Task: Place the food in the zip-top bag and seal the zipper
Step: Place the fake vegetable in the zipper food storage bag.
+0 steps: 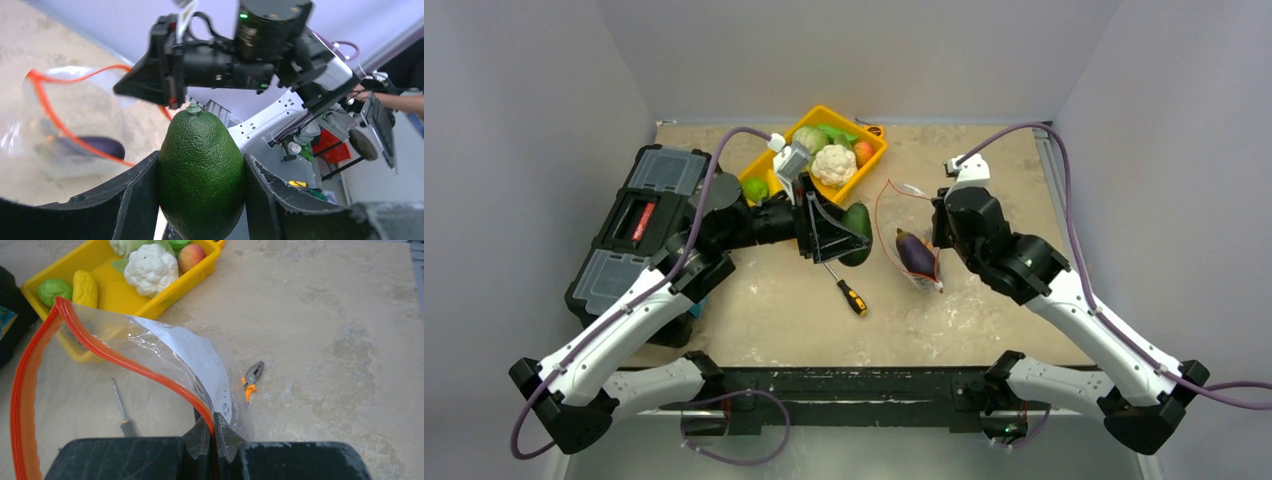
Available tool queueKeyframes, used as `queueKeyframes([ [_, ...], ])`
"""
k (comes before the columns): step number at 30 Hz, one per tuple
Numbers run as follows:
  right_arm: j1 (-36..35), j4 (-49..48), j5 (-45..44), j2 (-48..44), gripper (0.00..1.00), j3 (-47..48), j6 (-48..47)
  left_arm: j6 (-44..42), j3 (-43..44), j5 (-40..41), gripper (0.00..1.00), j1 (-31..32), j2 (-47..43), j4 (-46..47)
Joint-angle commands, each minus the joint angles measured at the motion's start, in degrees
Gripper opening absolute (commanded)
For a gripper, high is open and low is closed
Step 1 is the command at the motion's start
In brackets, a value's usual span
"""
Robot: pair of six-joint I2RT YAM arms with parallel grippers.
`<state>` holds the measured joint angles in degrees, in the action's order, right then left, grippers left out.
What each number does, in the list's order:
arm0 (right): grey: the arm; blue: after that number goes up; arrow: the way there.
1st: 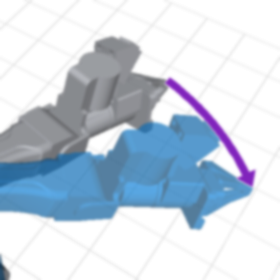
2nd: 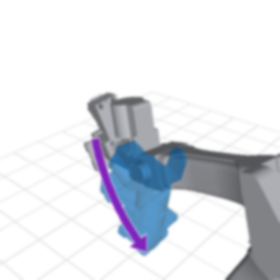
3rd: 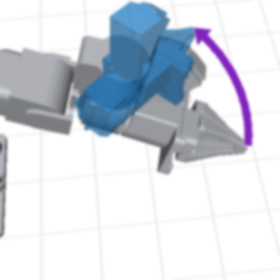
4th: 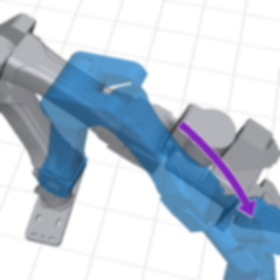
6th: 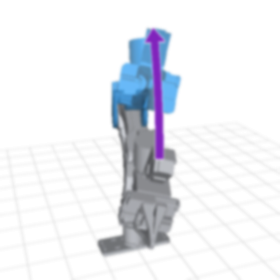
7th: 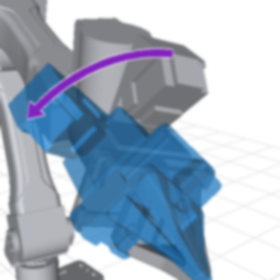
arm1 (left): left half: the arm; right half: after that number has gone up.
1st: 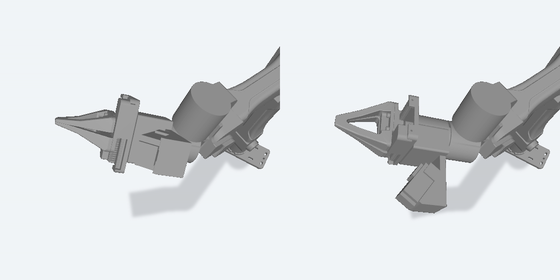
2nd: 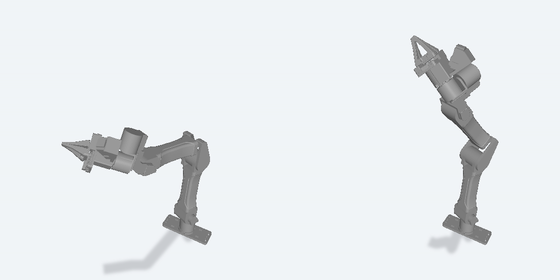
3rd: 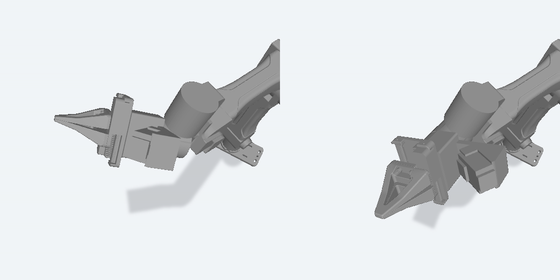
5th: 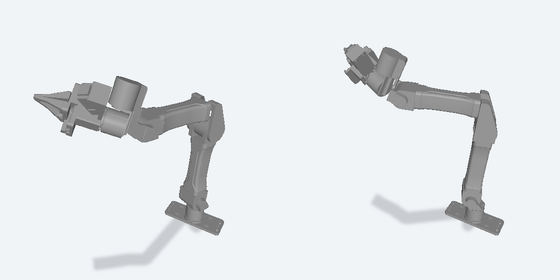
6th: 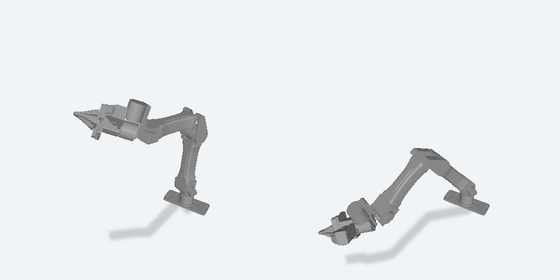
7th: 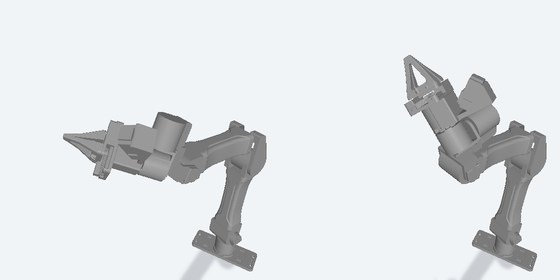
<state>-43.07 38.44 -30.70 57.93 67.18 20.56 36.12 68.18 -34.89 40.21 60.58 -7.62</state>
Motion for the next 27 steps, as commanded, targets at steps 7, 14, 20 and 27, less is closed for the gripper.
queueKeyframes([
  [7,0.09,-3.30,9.22,1.83,0.00,3.65,0.80,-20.50,-9.62,4.08,0.26,6.00,-0.82,24.69],
  [14,0.09,-3.67,9.63,2.11,0.00,3.86,0.65,-28.71,-4.61,4.95,0.29,6.63,5.76,22.78],
  [20,0.09,-4.46,10.95,2.60,0.00,3.39,0.63,-31.35,-2.63,6.76,0.31,6.81,9.12,24.37],
  [27,0.09,-4.86,11.36,2.13,0.00,3.20,0.67,-34.71,1.13,7.62,0.34,6.75,13.30,20.98],
])
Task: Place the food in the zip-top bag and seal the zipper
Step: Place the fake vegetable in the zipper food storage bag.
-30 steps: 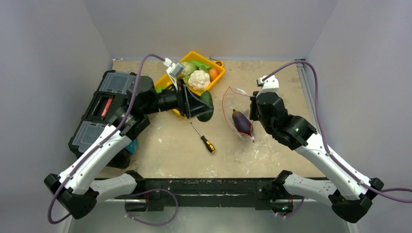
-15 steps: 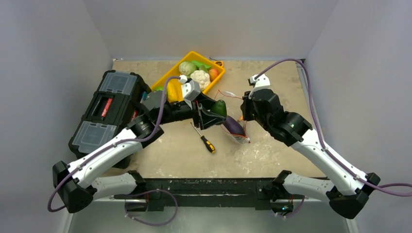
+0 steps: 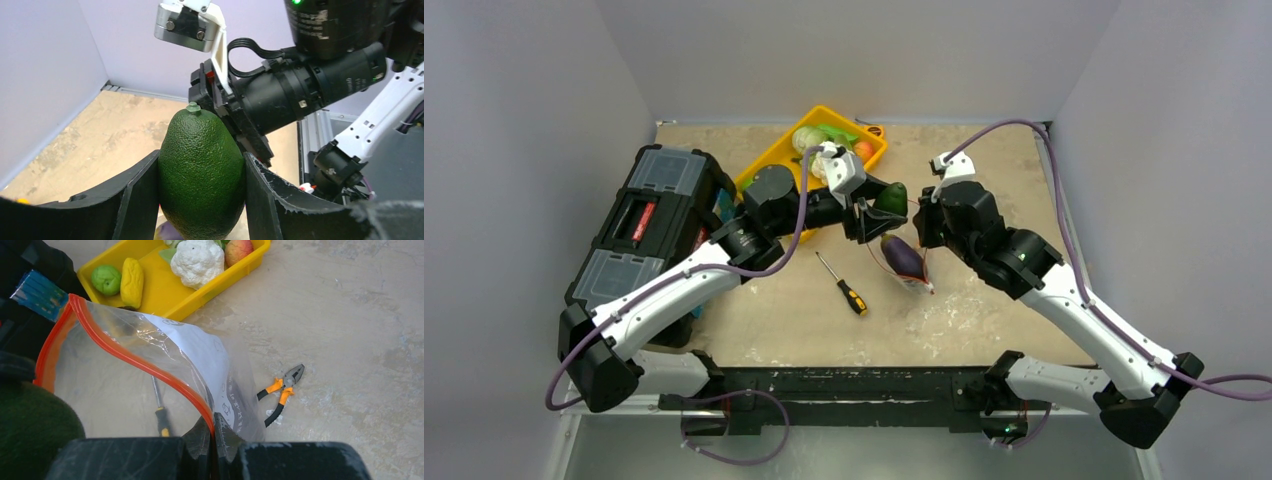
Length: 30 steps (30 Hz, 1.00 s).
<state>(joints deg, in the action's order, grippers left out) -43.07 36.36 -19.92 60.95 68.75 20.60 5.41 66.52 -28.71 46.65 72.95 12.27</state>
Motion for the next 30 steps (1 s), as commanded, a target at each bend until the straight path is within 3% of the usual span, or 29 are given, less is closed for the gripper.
queueKeyframes([
  [1,0.09,-2.78,0.67,-1.05,0.00,1.62,0.66,-4.53,2.74,2.49,0.35,0.27,1.22,1.39],
  [6,0.09,-2.82,0.81,-1.18,0.00,1.56,0.69,-7.39,3.37,5.07,0.39,0.23,3.38,2.45],
  [14,0.09,-2.13,0.17,-1.95,0.00,1.80,0.67,-7.76,4.02,13.93,0.74,0.11,4.34,-1.19],
  [16,0.09,-2.08,0.07,-2.14,0.00,1.72,0.68,-6.72,4.12,14.41,0.93,0.05,3.70,-3.04],
  [17,0.09,-2.08,0.10,-2.27,0.00,1.66,0.67,-6.07,4.06,14.14,0.96,0.02,3.40,-3.64],
  [26,0.09,-2.17,-0.07,-2.38,0.00,1.29,0.69,3.23,2.59,13.50,0.99,0.04,-4.42,-8.54],
  [30,0.09,-1.85,-0.39,-2.06,0.00,1.46,0.68,5.84,6.13,17.21,0.99,-0.22,-7.14,-19.93],
])
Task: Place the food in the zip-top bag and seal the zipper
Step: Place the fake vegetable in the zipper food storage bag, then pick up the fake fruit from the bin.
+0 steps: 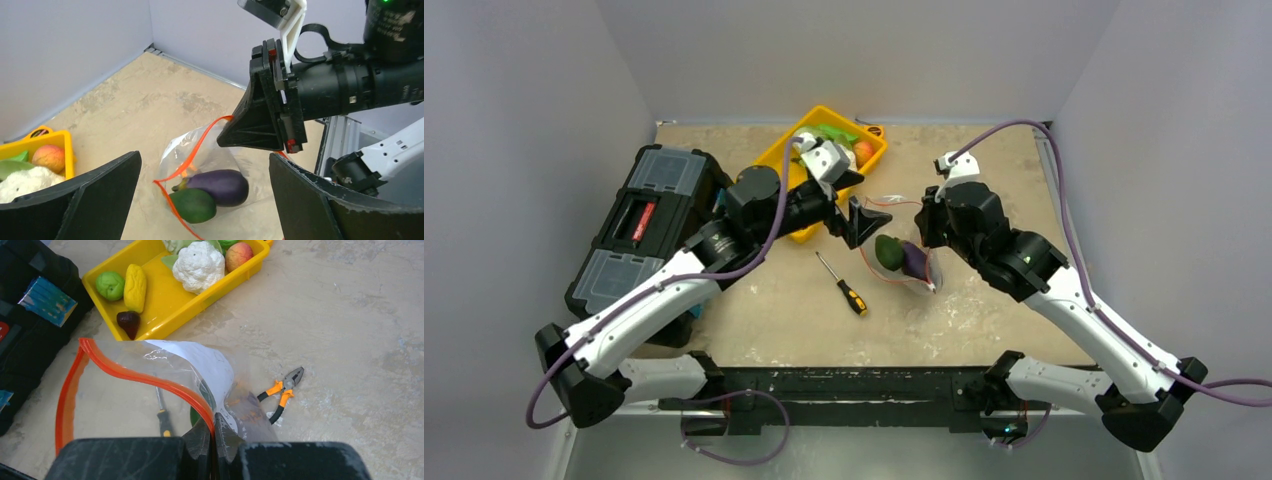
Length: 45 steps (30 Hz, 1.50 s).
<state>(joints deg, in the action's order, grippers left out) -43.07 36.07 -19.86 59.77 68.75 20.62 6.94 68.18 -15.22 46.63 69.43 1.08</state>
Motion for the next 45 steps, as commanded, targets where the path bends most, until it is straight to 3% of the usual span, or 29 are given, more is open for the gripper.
queueKeyframes([
  [1,0.09,-1.42,-0.79,-0.88,0.00,1.46,0.67,5.04,5.58,5.26,0.99,-0.49,-3.96,-12.03],
  [7,0.09,-0.88,-3.13,-1.57,0.00,0.82,0.69,12.24,6.03,13.30,0.99,-5.72,-6.31,-27.54],
  [13,0.10,1.46,-9.63,-3.69,0.00,1.11,0.93,19.74,-2.84,14.35,0.99,-14.55,-9.13,-32.07],
  [20,0.10,2.82,-22.83,-8.42,0.00,-0.29,1.42,20.18,-4.99,18.63,1.00,-15.22,-3.74,-35.19],
  [26,0.14,10.76,-34.79,-4.10,0.00,-1.08,6.56,21.85,-3.69,18.15,1.00,-15.46,1.77,-34.39],
  [30,0.10,8.26,-31.61,-2.27,0.00,-4.91,6.70,22.29,-2.24,17.13,1.00,-15.71,5.36,-33.62],
  [34,0.11,-2.94,-16.11,-3.49,0.00,-11.15,3.17,22.02,-0.73,17.40,1.00,-16.11,8.97,-32.83],
  [37,0.09,-9.74,-8.59,-4.09,0.00,-15.90,2.45,19.11,2.29,23.56,0.99,-16.25,13.35,-34.51],
  [40,0.12,-10.81,-6.80,-2.64,0.00,-17.08,2.92,15.73,7.70,29.95,0.99,-16.61,18.97,-38.93],
  [45,0.11,-10.21,-7.83,-1.98,0.00,-17.11,1.48,12.59,14.66,30.71,0.97,-17.88,26.55,-42.06],
])
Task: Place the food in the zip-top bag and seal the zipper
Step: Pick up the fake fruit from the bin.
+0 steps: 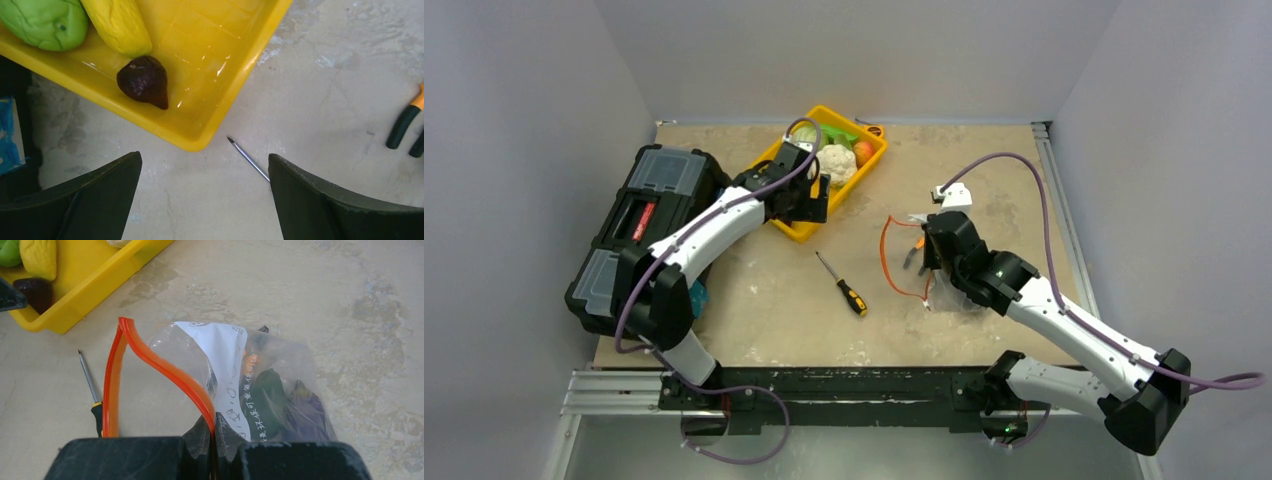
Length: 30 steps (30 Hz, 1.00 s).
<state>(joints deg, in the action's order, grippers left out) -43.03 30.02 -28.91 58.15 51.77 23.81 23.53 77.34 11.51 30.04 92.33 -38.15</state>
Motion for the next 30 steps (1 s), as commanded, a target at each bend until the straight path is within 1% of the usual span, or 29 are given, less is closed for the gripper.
queueKeyframes([
  [1,0.05,-4.58,1.00,-0.74,0.00,-0.48,-2.09,-4.24,6.56,3.81,0.96,-1.56,4.89,-3.20],
  [6,0.06,-6.64,2.49,-2.16,0.00,-1.30,-2.64,-5.22,11.09,3.70,0.87,-3.77,10.42,-4.61],
  [15,0.06,-8.57,5.14,-1.21,0.00,-2.11,-2.77,-8.46,18.43,4.73,0.85,-6.23,18.82,-6.76],
  [22,0.14,-9.28,5.86,-1.50,0.00,-2.20,-3.05,-8.59,24.55,5.85,0.83,-7.39,26.74,-9.90],
  [26,0.09,-9.45,6.05,-1.38,0.00,-2.29,-3.03,-8.37,24.91,6.01,0.81,-7.79,29.19,-10.68],
  [30,0.13,-9.31,6.05,-1.12,0.00,-2.20,-3.16,-7.98,22.01,5.41,0.77,-7.86,29.40,-9.49],
])
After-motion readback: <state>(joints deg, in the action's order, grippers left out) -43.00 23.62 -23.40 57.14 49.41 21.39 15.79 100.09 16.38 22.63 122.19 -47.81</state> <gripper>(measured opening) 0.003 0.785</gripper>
